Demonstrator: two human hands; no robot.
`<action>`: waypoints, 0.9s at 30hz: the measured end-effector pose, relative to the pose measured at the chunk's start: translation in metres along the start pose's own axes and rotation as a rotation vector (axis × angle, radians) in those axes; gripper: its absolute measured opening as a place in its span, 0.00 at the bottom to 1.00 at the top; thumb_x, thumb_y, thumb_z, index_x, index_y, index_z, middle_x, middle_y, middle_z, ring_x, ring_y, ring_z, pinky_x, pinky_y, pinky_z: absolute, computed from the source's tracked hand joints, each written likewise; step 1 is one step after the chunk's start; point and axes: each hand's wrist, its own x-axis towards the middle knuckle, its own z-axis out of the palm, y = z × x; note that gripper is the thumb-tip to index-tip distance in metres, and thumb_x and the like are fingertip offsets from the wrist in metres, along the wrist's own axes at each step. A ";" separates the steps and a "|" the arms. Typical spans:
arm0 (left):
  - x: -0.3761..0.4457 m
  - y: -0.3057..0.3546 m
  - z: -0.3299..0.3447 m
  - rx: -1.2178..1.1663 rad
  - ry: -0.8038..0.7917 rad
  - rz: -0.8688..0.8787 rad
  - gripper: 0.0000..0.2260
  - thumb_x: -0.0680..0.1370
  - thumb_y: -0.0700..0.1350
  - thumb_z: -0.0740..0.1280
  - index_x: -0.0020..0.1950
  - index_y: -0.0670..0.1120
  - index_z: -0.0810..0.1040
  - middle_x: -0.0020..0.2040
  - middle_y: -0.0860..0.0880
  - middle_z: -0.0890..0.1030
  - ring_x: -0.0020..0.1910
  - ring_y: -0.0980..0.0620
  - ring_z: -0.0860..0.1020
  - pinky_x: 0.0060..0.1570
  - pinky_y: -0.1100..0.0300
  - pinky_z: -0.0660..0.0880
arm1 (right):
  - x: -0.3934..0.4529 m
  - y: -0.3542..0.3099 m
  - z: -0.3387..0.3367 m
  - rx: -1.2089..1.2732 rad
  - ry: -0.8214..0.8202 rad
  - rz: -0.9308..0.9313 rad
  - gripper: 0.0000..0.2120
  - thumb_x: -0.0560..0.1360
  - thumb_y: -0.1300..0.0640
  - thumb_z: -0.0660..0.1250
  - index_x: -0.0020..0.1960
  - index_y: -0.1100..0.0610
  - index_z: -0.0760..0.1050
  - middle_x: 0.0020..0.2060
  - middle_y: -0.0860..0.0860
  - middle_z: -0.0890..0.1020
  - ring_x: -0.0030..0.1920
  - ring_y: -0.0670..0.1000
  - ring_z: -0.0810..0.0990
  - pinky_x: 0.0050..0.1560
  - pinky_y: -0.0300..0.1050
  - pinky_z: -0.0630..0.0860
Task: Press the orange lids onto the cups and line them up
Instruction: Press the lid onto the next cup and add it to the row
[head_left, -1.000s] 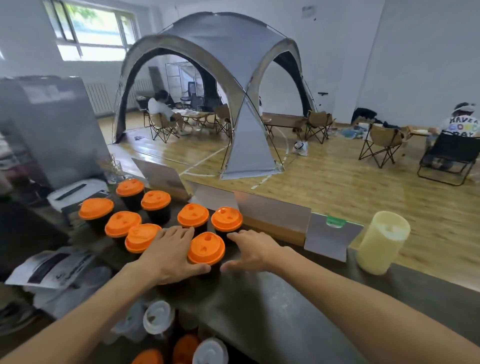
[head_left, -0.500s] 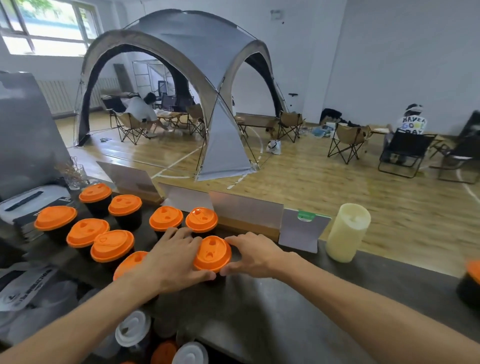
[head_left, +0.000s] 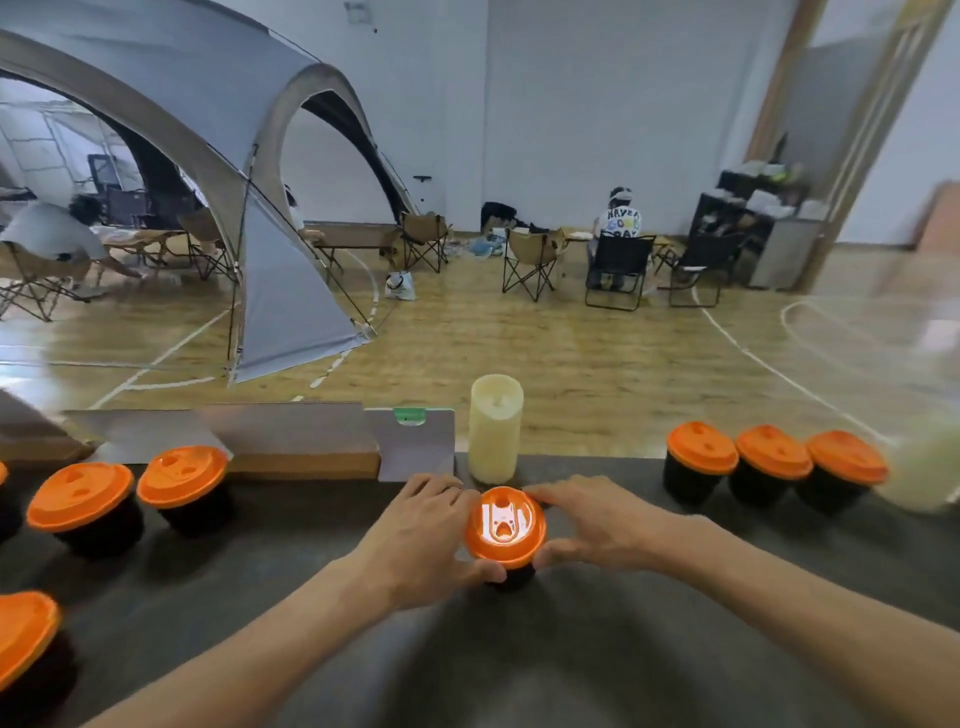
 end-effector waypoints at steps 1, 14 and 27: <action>0.007 0.007 0.002 -0.013 0.006 0.017 0.39 0.69 0.76 0.62 0.73 0.56 0.66 0.70 0.56 0.72 0.70 0.54 0.66 0.70 0.57 0.57 | -0.005 0.009 0.000 0.013 0.001 0.016 0.40 0.72 0.35 0.72 0.78 0.42 0.60 0.72 0.46 0.72 0.70 0.51 0.69 0.71 0.52 0.64; 0.050 0.046 0.023 -0.111 -0.027 0.052 0.43 0.66 0.79 0.60 0.75 0.57 0.62 0.68 0.55 0.74 0.67 0.53 0.68 0.68 0.54 0.60 | -0.034 0.067 0.007 -0.023 -0.060 0.072 0.42 0.73 0.32 0.67 0.81 0.44 0.54 0.73 0.49 0.71 0.72 0.52 0.66 0.74 0.53 0.60; 0.050 0.048 0.021 -0.210 -0.033 0.011 0.42 0.65 0.77 0.65 0.75 0.60 0.64 0.64 0.56 0.75 0.64 0.54 0.69 0.59 0.59 0.60 | -0.018 0.087 -0.010 0.051 -0.152 -0.028 0.47 0.62 0.20 0.66 0.75 0.27 0.50 0.80 0.40 0.55 0.79 0.48 0.50 0.77 0.56 0.47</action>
